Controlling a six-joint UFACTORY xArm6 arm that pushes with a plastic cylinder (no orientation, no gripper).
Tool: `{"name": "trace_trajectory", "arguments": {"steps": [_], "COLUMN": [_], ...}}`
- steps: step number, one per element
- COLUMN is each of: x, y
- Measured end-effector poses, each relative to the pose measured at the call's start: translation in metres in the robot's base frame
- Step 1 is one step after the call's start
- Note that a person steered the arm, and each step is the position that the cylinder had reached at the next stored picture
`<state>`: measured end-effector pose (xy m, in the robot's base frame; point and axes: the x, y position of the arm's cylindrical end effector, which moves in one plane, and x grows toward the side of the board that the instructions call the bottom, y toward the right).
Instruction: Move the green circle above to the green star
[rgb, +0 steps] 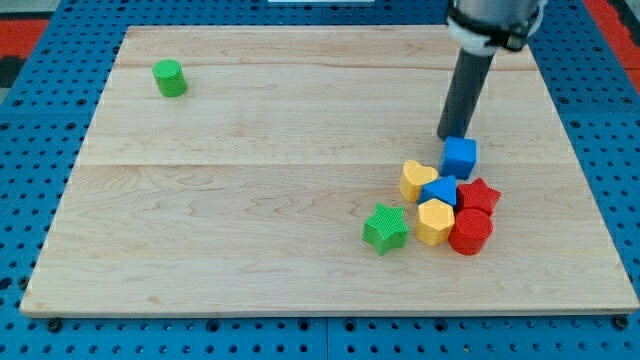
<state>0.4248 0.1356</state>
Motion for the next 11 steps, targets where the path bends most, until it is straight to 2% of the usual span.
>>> {"name": "trace_trajectory", "arguments": {"steps": [1, 2, 3, 4, 5, 6, 7, 8, 9, 10, 11], "x": [-0.023, -0.105, -0.182, -0.209, -0.183, -0.082, -0.076, -0.092, -0.141, -0.089, -0.060], "y": [-0.014, -0.033, -0.112, -0.245, -0.371, -0.353, -0.312, -0.379, -0.358, -0.267, -0.194]}}
